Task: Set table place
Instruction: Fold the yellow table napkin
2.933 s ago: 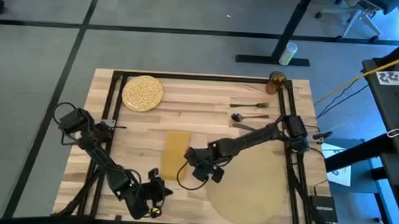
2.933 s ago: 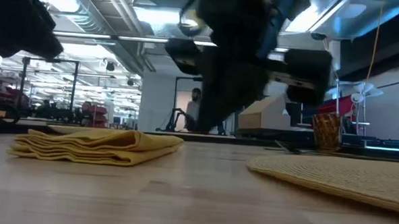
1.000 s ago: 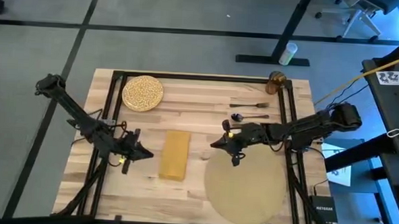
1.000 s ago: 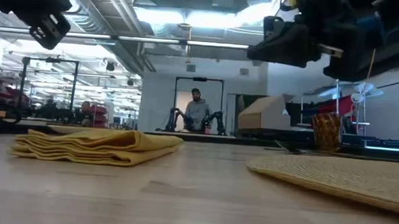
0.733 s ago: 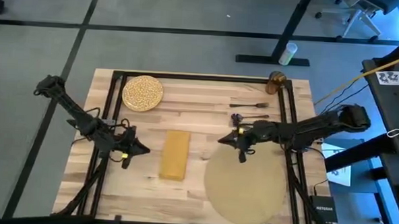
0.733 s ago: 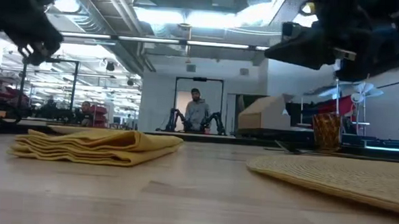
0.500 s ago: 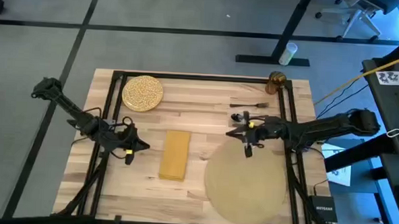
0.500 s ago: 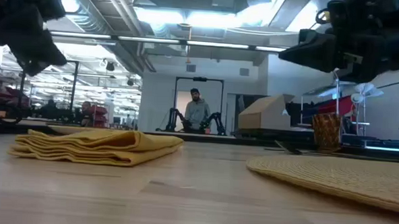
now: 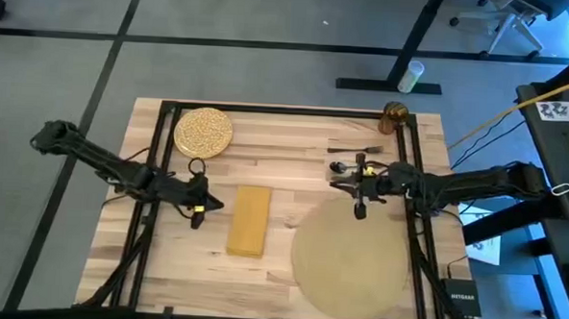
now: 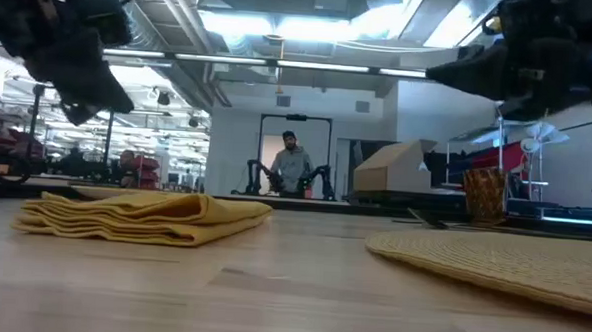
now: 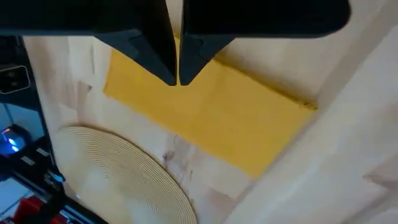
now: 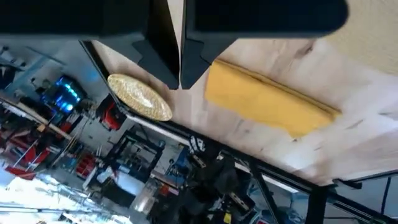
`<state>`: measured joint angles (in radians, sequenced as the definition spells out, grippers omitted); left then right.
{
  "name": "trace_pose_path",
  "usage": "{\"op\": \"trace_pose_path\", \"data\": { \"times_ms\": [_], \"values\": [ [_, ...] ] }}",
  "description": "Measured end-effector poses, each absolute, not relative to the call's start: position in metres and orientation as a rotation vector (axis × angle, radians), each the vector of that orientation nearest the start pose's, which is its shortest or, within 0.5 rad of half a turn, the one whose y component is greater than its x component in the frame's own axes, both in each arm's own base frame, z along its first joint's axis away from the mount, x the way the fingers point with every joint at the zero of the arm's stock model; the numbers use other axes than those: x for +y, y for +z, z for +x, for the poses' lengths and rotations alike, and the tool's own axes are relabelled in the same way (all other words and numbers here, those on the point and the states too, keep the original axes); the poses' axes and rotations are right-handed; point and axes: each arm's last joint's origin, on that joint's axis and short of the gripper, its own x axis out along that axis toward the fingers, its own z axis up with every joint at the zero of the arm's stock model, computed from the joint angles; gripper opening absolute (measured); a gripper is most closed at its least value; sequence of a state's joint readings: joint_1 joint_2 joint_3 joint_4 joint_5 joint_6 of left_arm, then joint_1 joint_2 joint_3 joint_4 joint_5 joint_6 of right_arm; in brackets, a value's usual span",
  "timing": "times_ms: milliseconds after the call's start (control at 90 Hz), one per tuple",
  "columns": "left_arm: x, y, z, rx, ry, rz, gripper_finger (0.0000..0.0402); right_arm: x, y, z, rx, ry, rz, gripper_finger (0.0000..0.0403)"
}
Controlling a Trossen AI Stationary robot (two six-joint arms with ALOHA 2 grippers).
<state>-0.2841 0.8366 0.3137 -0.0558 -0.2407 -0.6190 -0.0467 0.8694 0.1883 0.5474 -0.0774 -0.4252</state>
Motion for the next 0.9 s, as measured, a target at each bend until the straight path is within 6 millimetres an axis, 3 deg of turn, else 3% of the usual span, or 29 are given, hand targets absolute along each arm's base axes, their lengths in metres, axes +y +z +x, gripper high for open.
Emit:
{"op": "trace_pose_path", "data": {
  "times_ms": [522, 900],
  "values": [
    [-0.03, 0.174, 0.258, 0.749, 0.054, -0.243, 0.0, -0.007, 0.177, 0.172, 0.217, 0.018, -0.418, 0.0001],
    [-0.038, 0.153, 0.288, 0.863, -0.022, -0.164, 0.0, -0.008, 0.174, 0.172, 0.247, 0.02, -0.421, 0.0001]
  ]
}}
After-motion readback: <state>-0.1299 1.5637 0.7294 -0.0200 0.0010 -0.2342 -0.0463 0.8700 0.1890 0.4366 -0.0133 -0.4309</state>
